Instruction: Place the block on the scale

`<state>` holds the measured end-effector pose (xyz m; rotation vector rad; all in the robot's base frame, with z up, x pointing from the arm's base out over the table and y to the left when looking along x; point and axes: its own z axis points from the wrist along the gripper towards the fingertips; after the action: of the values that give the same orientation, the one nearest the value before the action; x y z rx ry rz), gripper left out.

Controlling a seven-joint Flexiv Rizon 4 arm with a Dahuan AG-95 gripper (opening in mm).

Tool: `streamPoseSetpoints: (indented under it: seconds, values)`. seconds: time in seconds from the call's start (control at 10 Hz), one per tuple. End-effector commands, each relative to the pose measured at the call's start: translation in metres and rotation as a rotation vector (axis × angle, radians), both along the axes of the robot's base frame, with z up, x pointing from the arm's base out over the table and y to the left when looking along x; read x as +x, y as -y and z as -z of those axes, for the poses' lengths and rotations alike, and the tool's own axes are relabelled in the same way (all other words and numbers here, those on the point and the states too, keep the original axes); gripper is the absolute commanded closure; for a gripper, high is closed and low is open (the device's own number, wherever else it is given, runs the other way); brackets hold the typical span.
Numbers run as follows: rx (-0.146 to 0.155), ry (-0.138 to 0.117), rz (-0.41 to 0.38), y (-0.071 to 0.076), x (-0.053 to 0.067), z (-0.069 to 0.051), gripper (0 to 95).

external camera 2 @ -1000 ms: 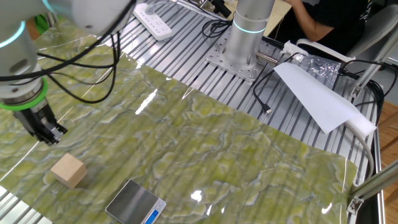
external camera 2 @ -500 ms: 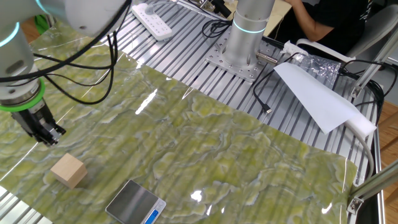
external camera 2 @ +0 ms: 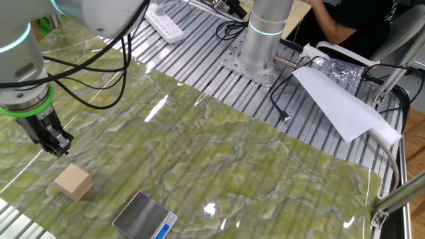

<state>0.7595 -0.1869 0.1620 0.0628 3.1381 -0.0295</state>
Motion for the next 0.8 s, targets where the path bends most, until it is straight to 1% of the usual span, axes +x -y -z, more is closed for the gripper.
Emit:
streamPoseSetpoints:
  seconds: [0.1, 0.2, 0.3, 0.5, 0.6, 0.8]
  values:
    - [-0.008, 0.006, -0.005, -0.0007, -0.0057, 0.0016, 76.0]
    - [-0.012, 0.007, -0.005, -0.0011, -0.0077, 0.0032, 76.0]
    - [-0.013, 0.010, -0.006, -0.0014, -0.0102, 0.0049, 57.0]
    - [-0.013, 0.010, 0.001, -0.0015, -0.0104, 0.0052, 57.0]
    - [-0.013, 0.009, 0.002, -0.0016, -0.0101, 0.0057, 38.0]
    - [-0.012, 0.009, 0.011, -0.0042, -0.0080, 0.0100, 38.0]
